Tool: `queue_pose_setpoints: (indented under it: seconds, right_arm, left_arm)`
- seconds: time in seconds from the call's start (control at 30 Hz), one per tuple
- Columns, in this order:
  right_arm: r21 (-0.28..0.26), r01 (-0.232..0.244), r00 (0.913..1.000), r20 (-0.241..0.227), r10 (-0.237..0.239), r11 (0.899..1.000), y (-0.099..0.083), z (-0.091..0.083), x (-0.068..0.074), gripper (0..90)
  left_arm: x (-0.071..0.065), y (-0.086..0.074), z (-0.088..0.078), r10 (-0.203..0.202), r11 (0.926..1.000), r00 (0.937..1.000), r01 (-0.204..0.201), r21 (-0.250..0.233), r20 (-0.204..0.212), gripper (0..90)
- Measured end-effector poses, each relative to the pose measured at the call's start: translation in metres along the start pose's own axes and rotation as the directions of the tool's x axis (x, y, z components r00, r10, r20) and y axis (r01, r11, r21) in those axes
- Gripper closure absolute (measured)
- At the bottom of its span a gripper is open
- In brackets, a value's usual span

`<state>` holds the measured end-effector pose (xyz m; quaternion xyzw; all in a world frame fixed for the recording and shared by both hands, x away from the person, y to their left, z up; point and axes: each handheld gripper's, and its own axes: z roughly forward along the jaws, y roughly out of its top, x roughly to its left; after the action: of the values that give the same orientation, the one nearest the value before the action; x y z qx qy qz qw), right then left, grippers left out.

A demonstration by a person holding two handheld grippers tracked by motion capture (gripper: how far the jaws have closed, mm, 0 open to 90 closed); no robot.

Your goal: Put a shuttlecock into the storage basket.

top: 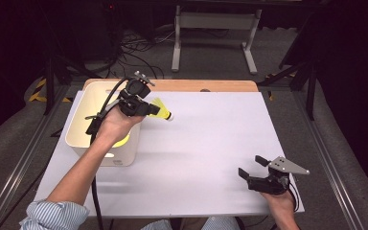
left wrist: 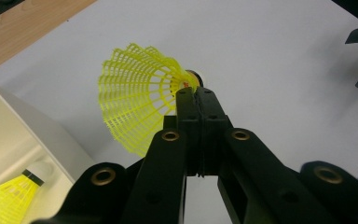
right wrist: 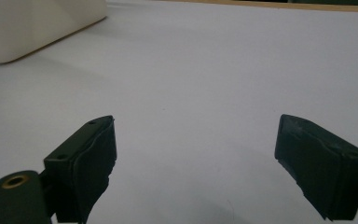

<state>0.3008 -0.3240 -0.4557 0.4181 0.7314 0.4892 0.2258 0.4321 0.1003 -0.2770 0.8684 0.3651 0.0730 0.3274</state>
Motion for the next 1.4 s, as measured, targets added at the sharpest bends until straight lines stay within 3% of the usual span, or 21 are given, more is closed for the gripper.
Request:
queue_pose_setpoints:
  seconds: [1.4]
  right_arm:
    - [0.001,-0.001,1.0,0.001,0.001,1.0,0.0,0.0,0.0,13.2]
  left_arm:
    - [0.023,-0.027,-0.046,-0.085,0.9924,0.9955,0.081,-0.092,-0.041,90.0]
